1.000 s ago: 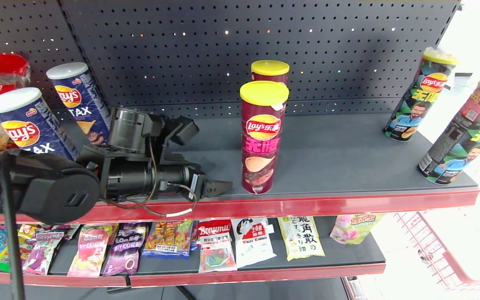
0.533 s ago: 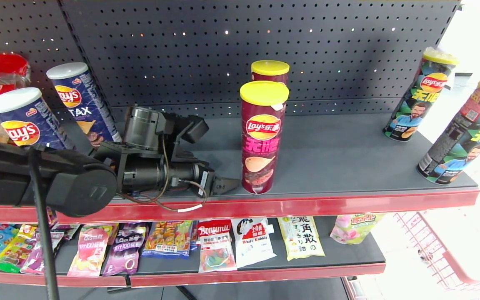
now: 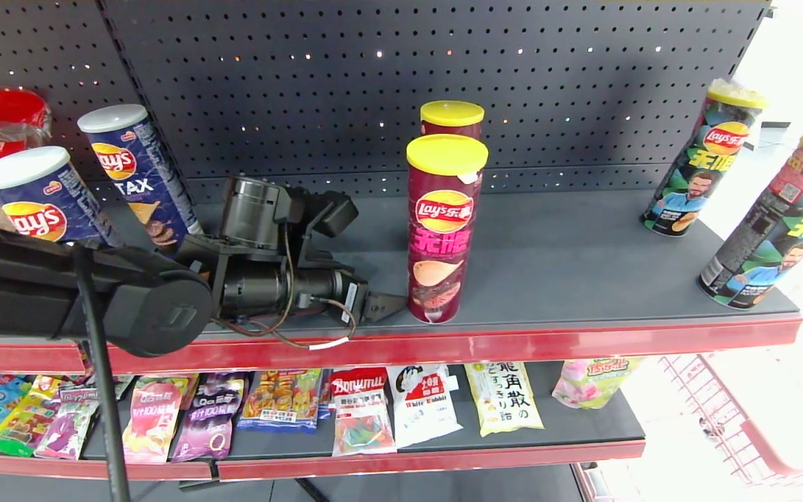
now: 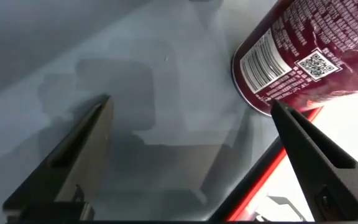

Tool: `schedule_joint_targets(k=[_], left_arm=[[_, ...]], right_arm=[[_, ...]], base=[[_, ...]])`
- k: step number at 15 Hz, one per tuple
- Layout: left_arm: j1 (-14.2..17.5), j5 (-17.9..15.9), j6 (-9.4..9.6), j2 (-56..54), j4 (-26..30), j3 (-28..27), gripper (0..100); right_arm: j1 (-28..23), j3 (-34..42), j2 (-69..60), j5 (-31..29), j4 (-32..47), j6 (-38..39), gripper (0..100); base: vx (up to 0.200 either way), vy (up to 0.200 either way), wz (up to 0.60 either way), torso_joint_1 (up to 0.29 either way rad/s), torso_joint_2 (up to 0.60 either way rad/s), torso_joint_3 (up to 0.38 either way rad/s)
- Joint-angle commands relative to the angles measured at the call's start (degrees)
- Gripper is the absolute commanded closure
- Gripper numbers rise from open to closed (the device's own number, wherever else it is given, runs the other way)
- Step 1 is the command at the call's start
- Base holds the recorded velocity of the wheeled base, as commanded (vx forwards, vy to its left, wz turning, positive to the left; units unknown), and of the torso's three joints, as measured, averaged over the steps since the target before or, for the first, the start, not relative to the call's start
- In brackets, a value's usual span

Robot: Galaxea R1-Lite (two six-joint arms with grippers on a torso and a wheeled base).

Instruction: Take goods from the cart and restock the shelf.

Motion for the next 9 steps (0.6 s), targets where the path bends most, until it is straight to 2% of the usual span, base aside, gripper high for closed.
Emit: schedule_joint_targets(k=[1,9], left_arm=[[-0.5,0.0,-0.03,0.2,0.0,-0.1,0],[-0.7,0.1,-0.03,0.6,0.0,-0.6,0]], right_arm=[[0.0,0.0,0.0,0.0,0.0,0.0,0],[0.0,0.0,0.0,0.0,0.0,0.0,0]], base=[[0.000,0.000,0.00,0.000,0.00,0.000],[0.000,0.000,0.00,0.000,0.00,0.000]])
